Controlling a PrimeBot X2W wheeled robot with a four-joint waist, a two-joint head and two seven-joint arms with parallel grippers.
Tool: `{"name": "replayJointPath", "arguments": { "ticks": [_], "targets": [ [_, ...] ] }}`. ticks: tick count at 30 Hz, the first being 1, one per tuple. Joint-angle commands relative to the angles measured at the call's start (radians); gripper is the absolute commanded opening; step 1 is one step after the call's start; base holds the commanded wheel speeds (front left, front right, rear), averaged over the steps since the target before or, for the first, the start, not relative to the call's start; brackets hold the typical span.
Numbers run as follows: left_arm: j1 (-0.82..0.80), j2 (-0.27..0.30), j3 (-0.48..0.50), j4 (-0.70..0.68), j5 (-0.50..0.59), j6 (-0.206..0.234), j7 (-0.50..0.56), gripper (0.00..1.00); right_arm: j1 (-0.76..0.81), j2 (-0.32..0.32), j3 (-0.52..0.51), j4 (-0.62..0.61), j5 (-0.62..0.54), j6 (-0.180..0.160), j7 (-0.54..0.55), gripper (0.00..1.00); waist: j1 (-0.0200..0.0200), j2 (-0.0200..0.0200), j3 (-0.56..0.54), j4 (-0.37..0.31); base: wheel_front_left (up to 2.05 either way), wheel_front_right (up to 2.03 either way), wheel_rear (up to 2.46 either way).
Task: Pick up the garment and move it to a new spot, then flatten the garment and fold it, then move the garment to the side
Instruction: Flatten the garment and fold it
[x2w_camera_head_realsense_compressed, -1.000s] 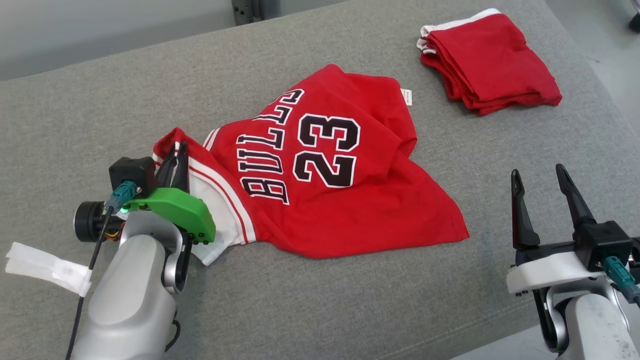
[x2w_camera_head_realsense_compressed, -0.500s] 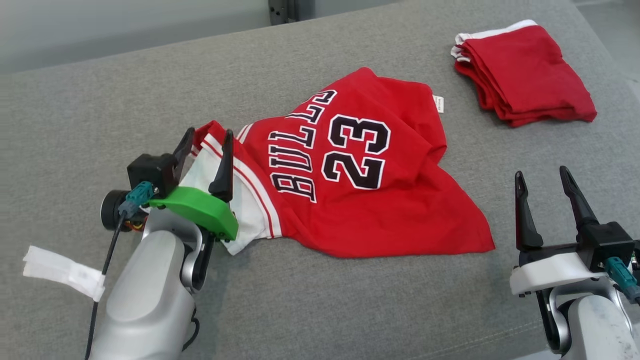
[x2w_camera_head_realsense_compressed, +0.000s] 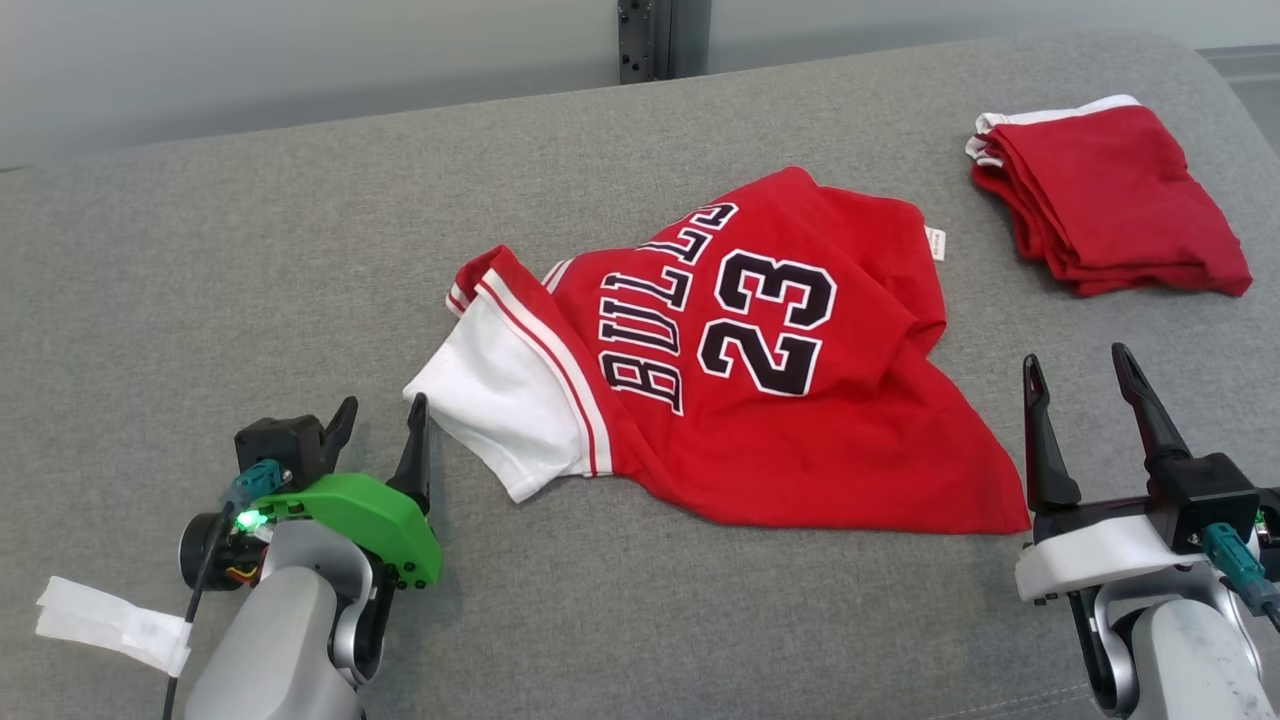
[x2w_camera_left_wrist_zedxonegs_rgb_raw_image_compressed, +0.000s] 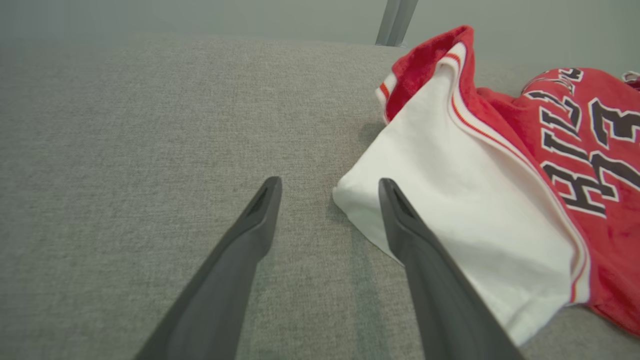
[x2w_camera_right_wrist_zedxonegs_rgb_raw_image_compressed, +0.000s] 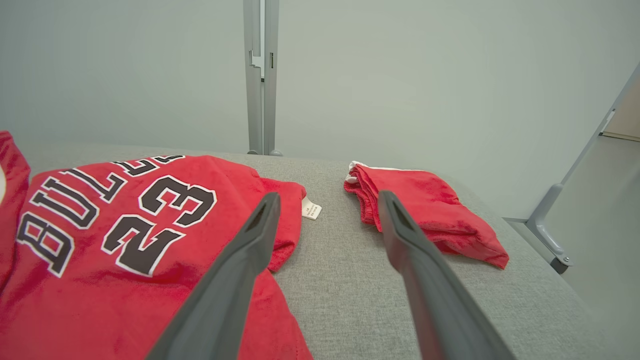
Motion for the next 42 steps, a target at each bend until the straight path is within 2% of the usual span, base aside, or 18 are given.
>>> {"name": "replayJointPath", "arguments": {
  "ticks": [1, 12, 13, 14, 15, 16, 21, 27, 36, 42],
  "targets": [
    [0.003, 0.003, 0.004, 0.004, -0.008, 0.0, 0.0, 1.0, -0.002, -0.002, -0.005, -0.003, -0.007, -0.002, -0.003, 1.0, 0.0, 0.0, 0.018, -0.019, 0.0, 0.0, 0.0],
    [-0.046, 0.009, 0.002, 0.054, -0.026, -0.023, -0.011, 1.0, -0.01, -0.002, -0.016, -0.006, -0.011, -0.002, -0.003, 1.0, 0.0, 0.0, 0.052, -0.064, 0.0, 0.0, 0.0],
    [-0.05, 0.01, 0.001, 0.059, -0.027, -0.025, -0.012, 0.82, -0.011, -0.002, -0.016, -0.005, -0.01, -0.002, -0.003, 1.0, 0.0, 0.0, 0.052, -0.065, 0.0, 0.0, 0.0],
    [-0.053, 0.01, 0.0, 0.064, -0.028, -0.027, -0.012, 0.33, -0.012, -0.002, -0.016, -0.004, -0.01, -0.002, -0.003, 1.0, 0.0, 0.0, 0.053, -0.067, 0.0, 0.0, 0.0],
    [-0.055, 0.01, -0.002, 0.069, -0.028, -0.027, -0.013, 0.04, -0.012, -0.002, -0.016, -0.004, -0.008, -0.002, -0.003, 1.0, 0.0, 0.0, 0.053, -0.068, 0.0, 0.0, 0.0],
    [-0.057, 0.009, -0.004, 0.075, -0.029, -0.028, -0.015, 0.0, -0.012, -0.002, -0.017, -0.004, -0.007, -0.002, -0.003, 1.0, 0.0, 0.0, 0.052, -0.068, 0.0, 0.0, 0.0],
    [-0.059, 0.008, -0.014, 0.067, -0.019, -0.035, -0.043, 0.0, -0.003, -0.002, -0.023, -0.006, -0.005, -0.002, -0.003, 1.0, 0.0, 0.0, 0.043, -0.054, 0.0, 0.0, 0.0],
    [0.013, 0.022, -0.012, -0.009, -0.013, -0.004, -0.07, 0.0, 0.014, -0.002, -0.03, 0.0, 0.002, -0.002, -0.003, 1.0, 0.0, 0.0, 0.011, -0.009, 0.0, 0.0, 0.0],
    [0.209, 0.055, -0.003, -0.278, -0.038, 0.081, 0.007, 0.0, 0.039, -0.002, -0.036, 0.012, 0.003, -0.002, -0.003, 1.0, 0.0, 0.0, -0.036, 0.067, 0.0, 0.0, 0.0],
    [0.352, 0.076, -0.005, -0.489, -0.041, 0.16, 0.083, 0.0, 0.035, -0.002, -0.031, 0.018, 0.003, -0.002, -0.003, 1.0, 0.0, 0.0, -0.039, 0.078, 0.0, 0.0, 0.0]
  ]
}}
